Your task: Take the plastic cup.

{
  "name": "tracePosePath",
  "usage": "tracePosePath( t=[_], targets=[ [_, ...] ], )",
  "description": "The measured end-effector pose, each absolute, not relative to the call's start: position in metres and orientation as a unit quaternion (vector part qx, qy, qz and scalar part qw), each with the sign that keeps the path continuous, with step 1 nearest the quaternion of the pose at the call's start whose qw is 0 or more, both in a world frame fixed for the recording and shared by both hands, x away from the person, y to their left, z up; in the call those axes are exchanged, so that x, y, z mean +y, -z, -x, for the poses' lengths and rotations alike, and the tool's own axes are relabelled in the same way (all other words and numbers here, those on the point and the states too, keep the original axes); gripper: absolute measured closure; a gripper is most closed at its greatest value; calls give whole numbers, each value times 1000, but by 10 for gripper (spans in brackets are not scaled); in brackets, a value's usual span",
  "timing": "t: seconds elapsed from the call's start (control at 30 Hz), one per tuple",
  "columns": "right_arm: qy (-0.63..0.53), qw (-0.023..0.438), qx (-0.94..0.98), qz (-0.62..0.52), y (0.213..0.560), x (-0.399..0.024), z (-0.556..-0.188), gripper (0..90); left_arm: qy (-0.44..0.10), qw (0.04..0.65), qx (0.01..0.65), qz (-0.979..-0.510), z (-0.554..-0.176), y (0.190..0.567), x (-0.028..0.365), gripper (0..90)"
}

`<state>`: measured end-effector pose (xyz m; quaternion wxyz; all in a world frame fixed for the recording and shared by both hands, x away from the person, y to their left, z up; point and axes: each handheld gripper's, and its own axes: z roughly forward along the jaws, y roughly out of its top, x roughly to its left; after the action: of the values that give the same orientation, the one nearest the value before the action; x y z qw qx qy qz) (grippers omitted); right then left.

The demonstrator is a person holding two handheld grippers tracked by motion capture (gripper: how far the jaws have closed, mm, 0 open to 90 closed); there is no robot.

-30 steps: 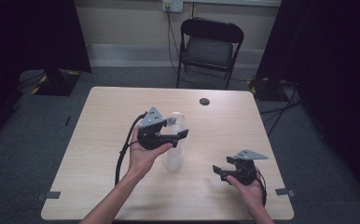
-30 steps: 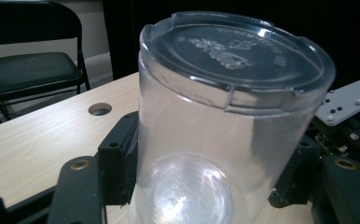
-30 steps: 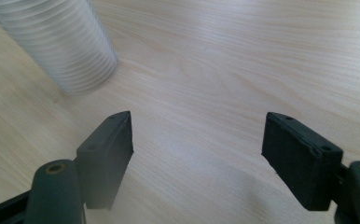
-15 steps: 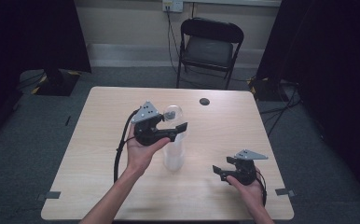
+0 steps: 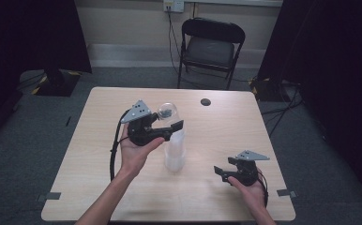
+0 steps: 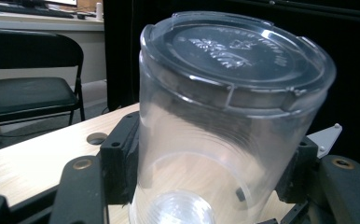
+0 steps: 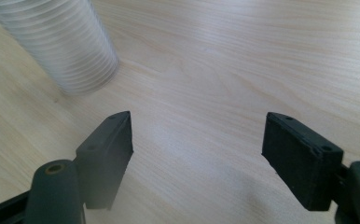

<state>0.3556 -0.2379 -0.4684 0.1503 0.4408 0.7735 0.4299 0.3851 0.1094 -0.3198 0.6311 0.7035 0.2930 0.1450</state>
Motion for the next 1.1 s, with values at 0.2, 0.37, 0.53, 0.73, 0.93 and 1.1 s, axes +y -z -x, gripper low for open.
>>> tracePosePath(
  t=[0.2,0.37,0.53,0.73,0.93,1.1],
  targets=[
    [-425,154,777,-438,469,-236,-355,252,-157,623,298,-706,-377,316,121,372],
    [-421,154,780,-437,470,-235,-356,256,-158,618,308,-706,-374,317,129,373],
    [-420,153,782,-434,470,-233,-356,256,-156,614,321,-704,-373,323,139,377],
    [-420,149,784,-433,470,-233,-355,261,-150,612,336,-700,-372,328,153,377],
    [-419,158,784,-429,469,-228,-353,279,-150,603,344,-704,-369,336,160,376],
    [-419,163,787,-423,467,-222,-351,308,-147,595,353,-707,-368,341,165,377]
  ],
)
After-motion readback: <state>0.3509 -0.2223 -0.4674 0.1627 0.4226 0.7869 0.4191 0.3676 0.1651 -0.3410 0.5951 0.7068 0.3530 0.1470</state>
